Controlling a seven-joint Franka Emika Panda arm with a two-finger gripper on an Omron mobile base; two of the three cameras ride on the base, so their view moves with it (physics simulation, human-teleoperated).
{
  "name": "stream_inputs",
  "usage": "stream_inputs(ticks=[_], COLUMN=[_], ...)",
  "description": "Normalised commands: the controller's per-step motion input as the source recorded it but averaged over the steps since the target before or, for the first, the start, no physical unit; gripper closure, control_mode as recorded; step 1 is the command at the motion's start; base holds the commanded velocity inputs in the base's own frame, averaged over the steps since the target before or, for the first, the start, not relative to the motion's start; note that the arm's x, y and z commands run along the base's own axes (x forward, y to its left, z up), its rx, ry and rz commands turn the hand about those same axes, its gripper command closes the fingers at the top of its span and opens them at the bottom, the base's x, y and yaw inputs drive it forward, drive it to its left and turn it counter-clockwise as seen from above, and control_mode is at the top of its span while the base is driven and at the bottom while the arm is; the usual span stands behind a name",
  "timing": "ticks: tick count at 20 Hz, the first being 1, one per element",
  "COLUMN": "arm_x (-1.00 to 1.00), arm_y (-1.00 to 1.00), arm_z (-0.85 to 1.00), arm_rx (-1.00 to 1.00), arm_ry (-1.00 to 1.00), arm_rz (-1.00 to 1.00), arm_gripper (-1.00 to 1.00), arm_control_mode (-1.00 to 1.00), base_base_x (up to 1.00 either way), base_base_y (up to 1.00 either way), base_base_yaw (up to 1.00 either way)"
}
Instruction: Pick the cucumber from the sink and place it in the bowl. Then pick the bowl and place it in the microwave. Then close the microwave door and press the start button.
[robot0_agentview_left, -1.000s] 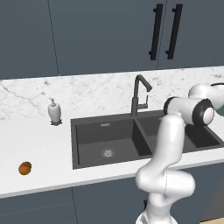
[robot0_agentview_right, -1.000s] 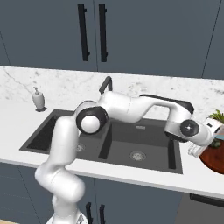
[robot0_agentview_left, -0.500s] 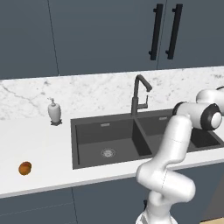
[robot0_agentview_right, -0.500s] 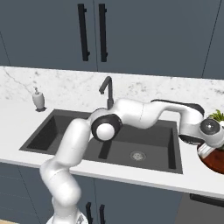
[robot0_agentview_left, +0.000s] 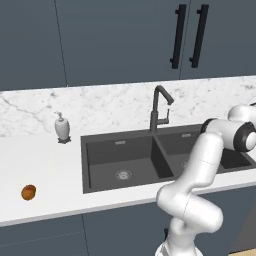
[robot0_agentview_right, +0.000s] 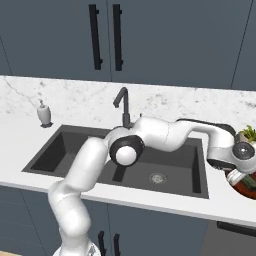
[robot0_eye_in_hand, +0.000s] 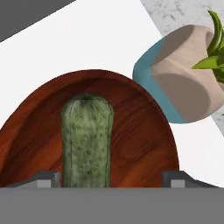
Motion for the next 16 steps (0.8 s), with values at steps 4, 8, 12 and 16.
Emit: stream_inputs(ticks=[4, 8, 12, 16], arm_x=[0.00, -0.17, -0.40, -0.39], arm_y=[0.00, 0.75, 1.00, 0.97], arm_z=[0.61, 0.60, -0.10, -0.24], arm_rx=[-0.03, -0.14, -0.23, -0.30], arm_ry=[0.02, 0.01, 0.16, 0.19], arm_rz=[0.00, 0.03, 0.10, -0.08], arm_gripper=[-1.00, -1.00, -1.00, -1.00], arm_control_mode=[-1.00, -1.00, -1.00, -1.00], base_base_x=[0.00, 0.00, 0.00, 0.00], base_base_y=[0.00, 0.00, 0.00, 0.00], base_base_yaw=[0.00, 0.00, 0.00, 0.00])
